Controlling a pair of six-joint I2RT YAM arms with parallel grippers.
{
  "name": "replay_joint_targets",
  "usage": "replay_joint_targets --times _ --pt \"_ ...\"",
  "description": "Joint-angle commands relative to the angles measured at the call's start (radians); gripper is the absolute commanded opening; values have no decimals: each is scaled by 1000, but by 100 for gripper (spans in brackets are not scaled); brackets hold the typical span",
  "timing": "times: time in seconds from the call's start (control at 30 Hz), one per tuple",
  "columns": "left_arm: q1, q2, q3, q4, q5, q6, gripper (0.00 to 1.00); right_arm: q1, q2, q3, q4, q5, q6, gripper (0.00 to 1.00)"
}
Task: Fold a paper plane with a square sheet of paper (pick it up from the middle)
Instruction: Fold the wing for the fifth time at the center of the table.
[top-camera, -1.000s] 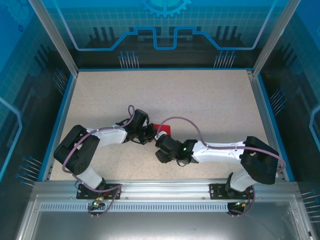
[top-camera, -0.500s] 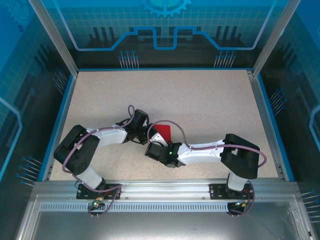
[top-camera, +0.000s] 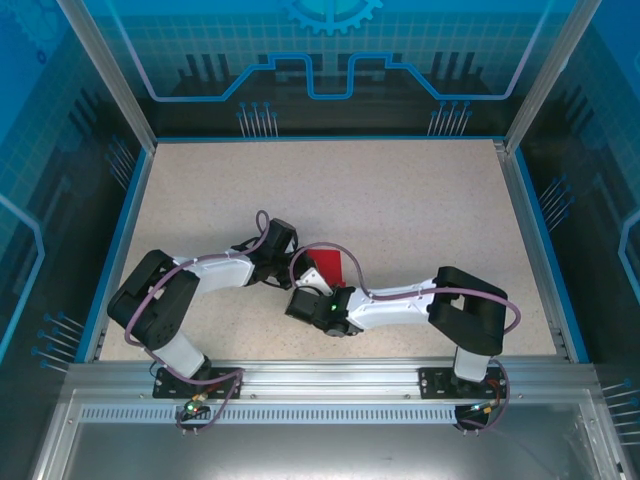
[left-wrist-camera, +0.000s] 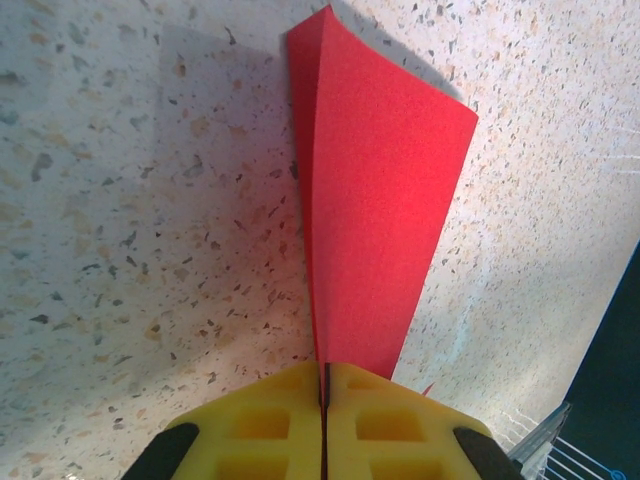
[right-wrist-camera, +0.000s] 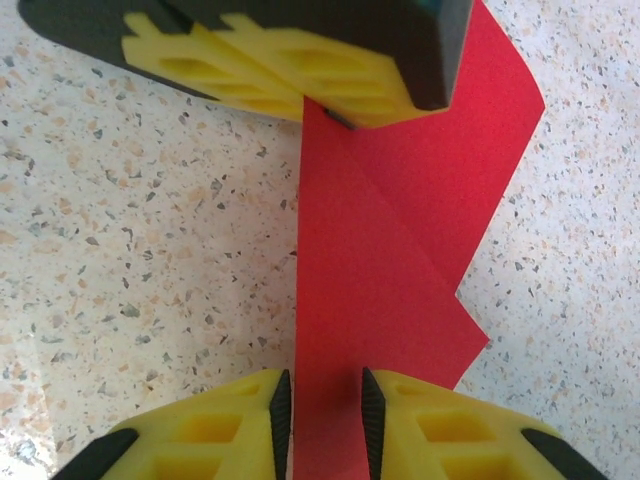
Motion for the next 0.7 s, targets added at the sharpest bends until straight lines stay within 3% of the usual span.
replay_joint_targets --times 0.0,0.33,0.67 --pt "-7 -7 27 -28 -4 -7 7 17 31 27 -35 40 23 26" --pt "-7 -10 34 -36 -5 -2 8 16 48 32 -43 58 34 22" --pt "-7 -23 36 -56 -8 8 9 11 35 15 -24 40 44 9"
